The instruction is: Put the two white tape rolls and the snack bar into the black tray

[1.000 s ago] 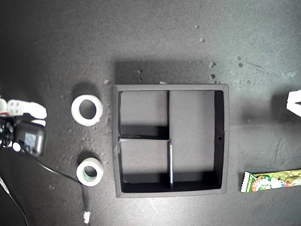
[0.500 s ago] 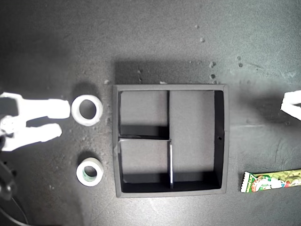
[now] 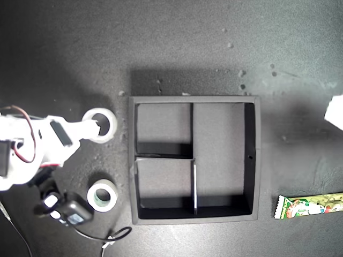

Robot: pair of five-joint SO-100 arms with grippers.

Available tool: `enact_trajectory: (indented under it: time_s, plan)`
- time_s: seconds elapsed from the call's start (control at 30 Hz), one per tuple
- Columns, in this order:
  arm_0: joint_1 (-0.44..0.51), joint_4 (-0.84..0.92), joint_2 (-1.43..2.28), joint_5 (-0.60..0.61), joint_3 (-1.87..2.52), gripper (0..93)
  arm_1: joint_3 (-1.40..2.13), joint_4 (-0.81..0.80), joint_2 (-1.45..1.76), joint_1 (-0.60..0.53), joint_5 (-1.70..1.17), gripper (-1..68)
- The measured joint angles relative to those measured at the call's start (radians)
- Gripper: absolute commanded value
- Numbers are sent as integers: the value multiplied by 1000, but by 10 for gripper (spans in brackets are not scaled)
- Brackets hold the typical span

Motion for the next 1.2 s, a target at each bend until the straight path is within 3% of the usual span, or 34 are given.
enact_trajectory:
  time_s: [0.1,0.33,0.47,0.6,0.73,1.0,1.2]
  plan:
    - [-9,-12,-11,0,-3,179,-20,5,-3,-43,-176,162]
    - [-57,-58,-72,9,-6,164,-12,-14,-6,-218,-422,228]
    - [-101,-80,-137,17,-28,70,-11,-69,-38,-305,-532,278]
    - [-147,-86,-181,17,-63,26,-166,-78,-337,-302,-618,318]
    - [-155,-18,-181,17,-149,15,-526,41,-770,-302,-635,326]
    - [-189,275,-253,117,-571,13,-1404,512,-1565,-405,-270,348]
    - [-179,502,-508,164,-1026,14,-1674,739,-1726,-518,281,335]
